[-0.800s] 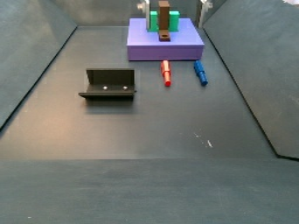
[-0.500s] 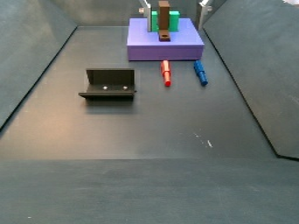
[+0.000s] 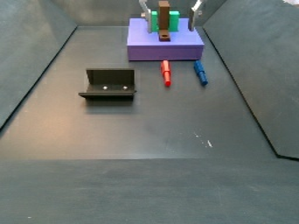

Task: Pick up the blue object. Move up. Place the blue object on the fixture. Regrasp the blue object. Move to above the board. Insert the blue object.
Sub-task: Pick up the blue object.

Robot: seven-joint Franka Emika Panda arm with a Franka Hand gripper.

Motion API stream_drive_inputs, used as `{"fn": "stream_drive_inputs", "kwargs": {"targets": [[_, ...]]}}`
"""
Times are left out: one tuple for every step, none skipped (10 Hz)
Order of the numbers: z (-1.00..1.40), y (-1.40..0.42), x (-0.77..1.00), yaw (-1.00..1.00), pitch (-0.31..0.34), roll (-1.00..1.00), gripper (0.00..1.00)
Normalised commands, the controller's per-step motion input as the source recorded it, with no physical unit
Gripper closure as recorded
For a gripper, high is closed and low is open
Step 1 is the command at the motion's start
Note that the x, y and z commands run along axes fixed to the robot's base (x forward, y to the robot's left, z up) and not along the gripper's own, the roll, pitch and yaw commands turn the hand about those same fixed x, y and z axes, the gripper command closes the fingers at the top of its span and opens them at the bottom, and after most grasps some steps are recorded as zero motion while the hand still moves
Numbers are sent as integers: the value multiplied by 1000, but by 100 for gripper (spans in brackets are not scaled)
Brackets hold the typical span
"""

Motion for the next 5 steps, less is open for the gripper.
{"fn": "stream_drive_inputs", "kwargs": {"targets": [[-283, -334, -46, 120, -110, 0, 0], [-283, -311, -46, 117, -113, 0, 0], [-260, -291, -34, 117, -107, 0, 0], [-223, -246, -17, 83, -109, 0, 0], [-194, -237, 0, 69, -106, 0, 0]]}}
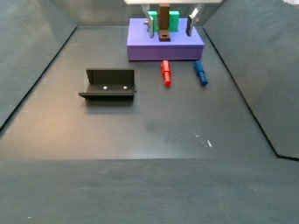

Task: Pick up the blue object. Move up. Place the blue object on the fixture. Regrasp the blue object. Move to above the board. Insert the blue object.
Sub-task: Pick up the blue object.

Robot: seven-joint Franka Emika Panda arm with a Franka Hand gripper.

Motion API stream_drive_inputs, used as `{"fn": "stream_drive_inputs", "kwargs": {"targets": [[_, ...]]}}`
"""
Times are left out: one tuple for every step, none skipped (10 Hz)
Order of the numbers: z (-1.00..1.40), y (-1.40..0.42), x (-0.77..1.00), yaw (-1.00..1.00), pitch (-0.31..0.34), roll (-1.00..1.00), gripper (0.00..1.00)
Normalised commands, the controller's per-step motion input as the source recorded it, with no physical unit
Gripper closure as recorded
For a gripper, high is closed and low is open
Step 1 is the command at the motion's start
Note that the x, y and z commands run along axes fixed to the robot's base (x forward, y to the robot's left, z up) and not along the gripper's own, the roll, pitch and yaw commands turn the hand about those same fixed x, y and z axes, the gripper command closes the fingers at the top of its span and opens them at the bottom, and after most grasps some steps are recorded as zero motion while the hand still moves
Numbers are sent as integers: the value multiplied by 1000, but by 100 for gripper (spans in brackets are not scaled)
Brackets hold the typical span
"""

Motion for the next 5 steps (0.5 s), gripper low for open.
{"fn": "stream_drive_inputs", "kwargs": {"targets": [[-186, -234, 0, 69, -101, 0, 0], [-154, -214, 0, 57, -100, 0, 0], [-146, -203, 0, 54, -109, -14, 0], [-140, -206, 0, 57, -110, -24, 0], [-74, -214, 29, 71, -130, -37, 0]]}}
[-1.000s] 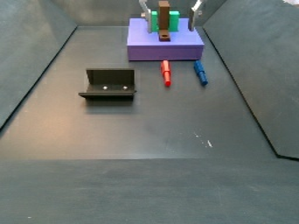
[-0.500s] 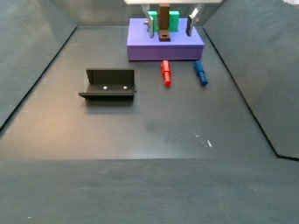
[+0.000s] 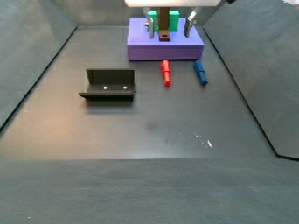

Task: Pick up the blue object. Move up. Place the blue object on the fixture. Regrasp the blue object. Move to above the board. Insert the blue object.
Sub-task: Pick up the blue object.

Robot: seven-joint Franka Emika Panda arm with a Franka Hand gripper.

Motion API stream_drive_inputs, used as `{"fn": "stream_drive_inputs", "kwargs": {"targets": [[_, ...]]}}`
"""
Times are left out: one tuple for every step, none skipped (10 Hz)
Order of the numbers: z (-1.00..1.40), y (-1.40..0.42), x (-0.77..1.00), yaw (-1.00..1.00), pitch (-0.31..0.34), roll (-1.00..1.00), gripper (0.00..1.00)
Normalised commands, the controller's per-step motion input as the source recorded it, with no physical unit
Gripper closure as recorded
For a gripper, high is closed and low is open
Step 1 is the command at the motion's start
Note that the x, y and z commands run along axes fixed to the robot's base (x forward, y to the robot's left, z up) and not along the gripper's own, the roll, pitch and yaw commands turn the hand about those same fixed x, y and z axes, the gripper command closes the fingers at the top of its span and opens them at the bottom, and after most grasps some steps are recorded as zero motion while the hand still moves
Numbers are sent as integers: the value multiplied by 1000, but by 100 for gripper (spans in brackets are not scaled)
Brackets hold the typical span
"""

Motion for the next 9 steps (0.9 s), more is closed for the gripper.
{"fn": "stream_drive_inputs", "kwargs": {"targets": [[-66, -89, 0, 0, -134, -57, 0], [-109, -6, -106, 0, -119, -99, 0], [-180, -14, -157, 0, -130, -106, 0], [-254, -37, -89, 0, -150, -93, 0], [-274, -46, -109, 0, -156, -91, 0], [-289, -54, -151, 0, -153, -87, 0], [-340, -71, -177, 0, -166, -89, 0], [-380, -77, -217, -9, -196, -119, 0], [-343, -77, -246, -20, -193, -127, 0]]}}
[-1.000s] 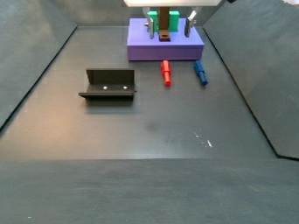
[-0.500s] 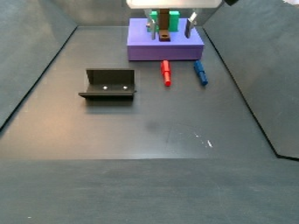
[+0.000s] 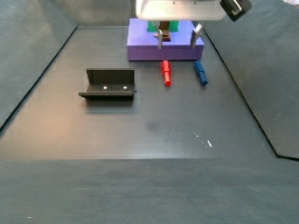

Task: Pick up the blue object. Move up. Place the blue object on the fixture. Regrasp the blue object. Move to above the board. Insert the blue object.
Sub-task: Pick up the blue object.

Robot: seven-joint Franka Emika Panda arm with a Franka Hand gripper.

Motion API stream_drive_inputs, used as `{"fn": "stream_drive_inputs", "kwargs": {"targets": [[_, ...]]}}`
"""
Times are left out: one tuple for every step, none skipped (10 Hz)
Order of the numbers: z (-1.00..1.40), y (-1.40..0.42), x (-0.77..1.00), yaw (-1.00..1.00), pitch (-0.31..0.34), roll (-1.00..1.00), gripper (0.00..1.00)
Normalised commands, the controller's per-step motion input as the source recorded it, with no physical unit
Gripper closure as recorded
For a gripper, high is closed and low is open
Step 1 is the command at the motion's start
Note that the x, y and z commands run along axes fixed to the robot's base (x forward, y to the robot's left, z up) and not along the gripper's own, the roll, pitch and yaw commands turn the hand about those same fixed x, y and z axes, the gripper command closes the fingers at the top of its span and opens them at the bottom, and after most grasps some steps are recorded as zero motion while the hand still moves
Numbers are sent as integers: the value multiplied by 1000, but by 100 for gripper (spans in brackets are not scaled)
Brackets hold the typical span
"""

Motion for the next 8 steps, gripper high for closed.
{"fn": "stream_drive_inputs", "kwargs": {"targets": [[-309, -100, -254, -26, -189, -116, 0], [-351, -103, -263, -60, -193, -94, 0], [-349, -83, -317, -66, -187, -89, 0], [-320, -71, -329, -60, -180, -91, 0], [-300, -66, -337, -54, -180, -103, 0], [-294, -63, -351, -54, -180, -101, 0], [-277, -63, -343, -51, -181, -104, 0], [-251, -54, -311, -34, -187, -123, 0]]}}
